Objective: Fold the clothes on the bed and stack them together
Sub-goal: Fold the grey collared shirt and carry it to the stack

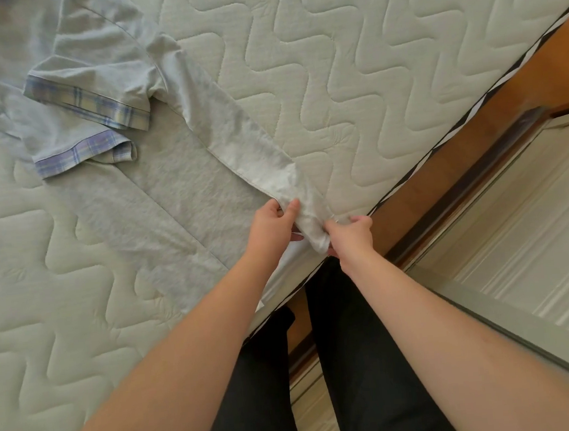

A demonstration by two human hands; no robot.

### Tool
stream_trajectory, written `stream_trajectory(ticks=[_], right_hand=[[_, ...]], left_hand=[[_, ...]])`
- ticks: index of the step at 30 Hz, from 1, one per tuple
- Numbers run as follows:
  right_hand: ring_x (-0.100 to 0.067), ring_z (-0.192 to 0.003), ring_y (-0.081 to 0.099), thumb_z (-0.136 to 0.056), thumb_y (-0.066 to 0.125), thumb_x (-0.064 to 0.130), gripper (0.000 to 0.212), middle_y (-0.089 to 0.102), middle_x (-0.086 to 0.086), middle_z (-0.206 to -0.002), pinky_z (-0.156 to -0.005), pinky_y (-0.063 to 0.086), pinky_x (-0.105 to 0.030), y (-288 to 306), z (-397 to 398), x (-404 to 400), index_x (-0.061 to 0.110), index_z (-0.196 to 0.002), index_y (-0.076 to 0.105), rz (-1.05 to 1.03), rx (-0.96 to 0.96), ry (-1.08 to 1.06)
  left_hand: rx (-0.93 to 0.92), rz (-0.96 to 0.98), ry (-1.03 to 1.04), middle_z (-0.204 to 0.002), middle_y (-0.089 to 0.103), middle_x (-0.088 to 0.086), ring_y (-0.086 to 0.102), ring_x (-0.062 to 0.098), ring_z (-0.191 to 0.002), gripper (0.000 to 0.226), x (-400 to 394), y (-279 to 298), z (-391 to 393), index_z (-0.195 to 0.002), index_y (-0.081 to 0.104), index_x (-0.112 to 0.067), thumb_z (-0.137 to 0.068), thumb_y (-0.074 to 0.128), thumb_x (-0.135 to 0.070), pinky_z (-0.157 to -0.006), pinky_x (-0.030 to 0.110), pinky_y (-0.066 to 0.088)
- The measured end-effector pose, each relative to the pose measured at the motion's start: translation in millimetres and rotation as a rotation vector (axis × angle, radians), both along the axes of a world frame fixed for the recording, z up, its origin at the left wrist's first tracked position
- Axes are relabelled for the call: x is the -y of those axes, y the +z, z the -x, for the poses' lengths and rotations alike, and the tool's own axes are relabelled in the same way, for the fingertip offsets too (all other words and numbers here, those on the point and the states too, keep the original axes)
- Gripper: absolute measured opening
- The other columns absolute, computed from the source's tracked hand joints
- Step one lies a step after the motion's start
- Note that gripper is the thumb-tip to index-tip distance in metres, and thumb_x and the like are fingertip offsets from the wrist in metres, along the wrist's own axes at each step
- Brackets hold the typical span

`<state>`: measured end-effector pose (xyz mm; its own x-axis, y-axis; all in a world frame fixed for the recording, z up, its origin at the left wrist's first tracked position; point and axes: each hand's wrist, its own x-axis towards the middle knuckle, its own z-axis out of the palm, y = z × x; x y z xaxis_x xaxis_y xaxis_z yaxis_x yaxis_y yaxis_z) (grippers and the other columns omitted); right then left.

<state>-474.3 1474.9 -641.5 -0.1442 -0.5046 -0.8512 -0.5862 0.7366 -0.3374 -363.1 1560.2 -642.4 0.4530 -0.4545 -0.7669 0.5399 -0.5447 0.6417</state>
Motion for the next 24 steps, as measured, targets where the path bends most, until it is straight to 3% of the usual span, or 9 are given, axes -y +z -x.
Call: stream_trajectory(ticks=[4, 7, 11, 14, 17, 21, 24], right_hand=[[-0.019, -0.086, 0.066, -0.094, 0.055, 0.025, 0.017, 0.065, -0.002, -0.105, -0.077, 0.06, -0.041, 0.1, 10.5, 11.9, 0.028, -0.11, 0.061, 0.124, -0.033, 0.397], [-0.013, -0.092, 0.063, -0.098, 0.043, 0.019, 0.029, 0.066, 0.002, -0.109, -0.073, 0.054, -0.029, -1.4, 24.2, 18.6, 0.032, -0.113, 0.065, 0.094, 0.079, 0.577], [-0.006, -0.098, 0.05, -0.096, 0.058, 0.02, 0.051, 0.041, 0.009, -0.119, -0.078, 0.039, -0.016, -3.6, 41.4, 20.2, 0.038, -0.141, 0.044, 0.125, 0.202, 0.868], [-0.007, -0.099, 0.051, -0.089, 0.068, 0.024, 0.043, 0.043, 0.007, -0.114, -0.074, 0.037, -0.01, -5.5, 39.1, 19.0, 0.03, -0.13, 0.055, 0.195, 0.24, 0.841], [-0.005, -0.086, 0.057, -0.087, 0.07, 0.032, 0.014, 0.057, 0.01, -0.099, -0.063, 0.04, -0.01, -5.4, 32.0, 19.8, 0.031, -0.092, 0.057, 0.24, 0.227, 0.754], [-0.007, -0.061, 0.047, -0.083, 0.07, 0.041, 0.029, 0.057, 0.007, -0.071, -0.055, 0.039, -0.018, -6.1, 31.6, 15.3, 0.022, -0.077, 0.049, 0.211, 0.228, 0.562], [-0.007, -0.058, 0.044, -0.083, 0.073, 0.035, 0.035, 0.049, 0.004, -0.067, -0.05, 0.042, -0.016, -5.1, 33.3, 10.2, 0.02, -0.074, 0.043, 0.215, 0.261, 0.446]], left_hand=[[-0.025, -0.015, 0.015, -0.089, 0.075, 0.006, 0.074, 0.019, -0.078, 0.017, 4.6, 4.6, -4.3, -0.098, 0.066, -0.013, -0.098, 0.06, -0.029, -0.067, 0.031, 0.061], [-0.123, -0.012, 0.083, -0.095, 0.075, 0.009, 0.074, 0.023, -0.083, 0.017, 7.3, 6.6, -7.0, -0.102, 0.065, -0.012, -0.098, 0.06, -0.028, -0.072, 0.034, 0.061], [-0.231, 0.02, 0.135, -0.089, 0.076, 0.005, 0.074, 0.019, -0.076, 0.015, 9.2, 10.1, -10.4, -0.102, 0.065, -0.014, -0.097, 0.06, -0.027, -0.065, 0.028, 0.058], [-0.3, 0.052, 0.168, -0.083, 0.075, 0.001, 0.072, 0.016, -0.07, 0.014, 10.4, 12.7, -13.2, -0.102, 0.065, -0.013, -0.098, 0.06, -0.026, -0.061, 0.026, 0.057], [-0.332, 0.066, 0.199, -0.087, 0.074, 0.004, 0.071, 0.017, -0.071, 0.014, 12.5, 14.8, -17.7, -0.103, 0.064, -0.012, -0.098, 0.06, -0.025, -0.062, 0.026, 0.057], [-0.319, 0.071, 0.229, -0.088, 0.076, 0.002, 0.074, 0.019, -0.08, 0.013, 13.1, 13.1, -23.3, -0.103, 0.063, -0.011, -0.099, 0.058, -0.022, -0.071, 0.032, 0.059], [-0.316, 0.069, 0.238, -0.087, 0.076, 0.003, 0.074, 0.02, -0.081, 0.011, 14.9, 11.8, -26.2, -0.102, 0.064, -0.012, -0.099, 0.058, -0.021, -0.073, 0.033, 0.059]])
